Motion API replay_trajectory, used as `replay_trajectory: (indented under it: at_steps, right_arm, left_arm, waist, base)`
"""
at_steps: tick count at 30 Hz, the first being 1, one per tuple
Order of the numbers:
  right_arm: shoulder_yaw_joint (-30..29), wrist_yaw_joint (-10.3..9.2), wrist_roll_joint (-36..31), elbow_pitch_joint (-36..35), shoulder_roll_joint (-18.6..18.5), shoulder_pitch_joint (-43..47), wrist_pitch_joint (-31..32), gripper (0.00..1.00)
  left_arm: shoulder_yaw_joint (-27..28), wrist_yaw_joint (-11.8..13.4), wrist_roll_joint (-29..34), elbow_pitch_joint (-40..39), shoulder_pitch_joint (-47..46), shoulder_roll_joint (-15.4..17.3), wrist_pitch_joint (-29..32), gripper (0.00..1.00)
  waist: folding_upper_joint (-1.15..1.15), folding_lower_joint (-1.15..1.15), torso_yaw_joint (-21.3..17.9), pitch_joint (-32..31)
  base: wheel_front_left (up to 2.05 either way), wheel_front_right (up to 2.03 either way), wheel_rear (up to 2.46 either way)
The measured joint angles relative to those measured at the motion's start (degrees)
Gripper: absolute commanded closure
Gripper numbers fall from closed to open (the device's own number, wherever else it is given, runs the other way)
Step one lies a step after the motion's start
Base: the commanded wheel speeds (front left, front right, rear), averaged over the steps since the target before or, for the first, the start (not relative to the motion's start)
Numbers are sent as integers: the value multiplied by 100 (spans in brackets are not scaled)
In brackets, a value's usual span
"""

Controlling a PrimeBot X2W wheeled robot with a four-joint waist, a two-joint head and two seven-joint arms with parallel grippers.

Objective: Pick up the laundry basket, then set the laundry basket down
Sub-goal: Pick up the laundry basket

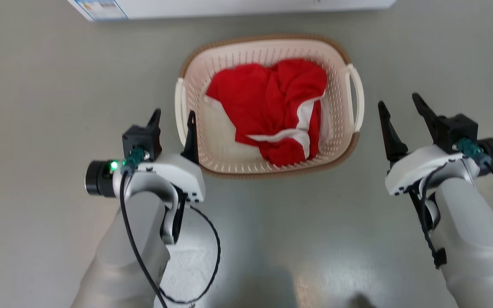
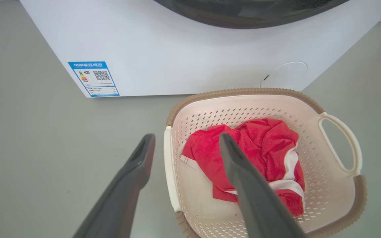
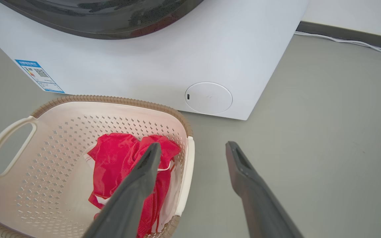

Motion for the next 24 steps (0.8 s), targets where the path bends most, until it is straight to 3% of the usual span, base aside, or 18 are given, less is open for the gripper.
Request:
replay_trajectory:
  at_steps: [9,24]
  right_arm:
    - [216,0,140,266,22,-559,0,0]
    - [348,0,140,257,9,-1146,0,0]
  left_arm:
    - [29,96,20,208,-704,1,-1,0]
    - [344,244,223,447,-1350,-4,-1,0]
  waist:
    - [0,0,-160,882]
    - [0,0,-200,1692]
  base:
    - [0,0,0]
    - [0,0,0]
